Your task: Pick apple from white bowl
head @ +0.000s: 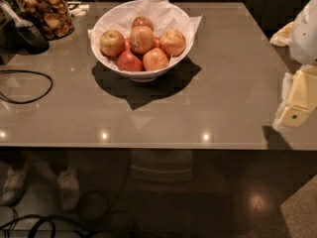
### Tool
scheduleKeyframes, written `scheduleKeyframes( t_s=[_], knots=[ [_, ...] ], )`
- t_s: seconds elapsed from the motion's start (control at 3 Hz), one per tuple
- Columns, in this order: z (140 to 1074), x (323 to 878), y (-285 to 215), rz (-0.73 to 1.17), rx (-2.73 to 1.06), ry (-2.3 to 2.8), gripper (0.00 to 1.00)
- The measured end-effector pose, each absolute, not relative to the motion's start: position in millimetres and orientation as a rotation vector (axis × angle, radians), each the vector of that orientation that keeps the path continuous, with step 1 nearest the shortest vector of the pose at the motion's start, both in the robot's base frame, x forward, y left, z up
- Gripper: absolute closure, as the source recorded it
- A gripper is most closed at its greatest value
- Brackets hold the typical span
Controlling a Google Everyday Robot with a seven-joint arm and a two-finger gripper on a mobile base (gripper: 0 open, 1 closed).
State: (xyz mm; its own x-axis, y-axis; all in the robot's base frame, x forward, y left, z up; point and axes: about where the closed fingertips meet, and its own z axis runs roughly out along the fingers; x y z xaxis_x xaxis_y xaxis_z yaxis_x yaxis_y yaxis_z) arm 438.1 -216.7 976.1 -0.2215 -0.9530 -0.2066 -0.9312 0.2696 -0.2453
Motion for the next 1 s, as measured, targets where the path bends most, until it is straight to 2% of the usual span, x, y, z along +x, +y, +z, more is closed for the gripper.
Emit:
scheduleKeyframes(
  t_s=[0.33,1.0],
  knots=[
    [976,438,-217,-0.098,-1.725,2.232,0.0],
    [996,482,-210,-0.105,-1.743,2.238,0.0]
  ],
)
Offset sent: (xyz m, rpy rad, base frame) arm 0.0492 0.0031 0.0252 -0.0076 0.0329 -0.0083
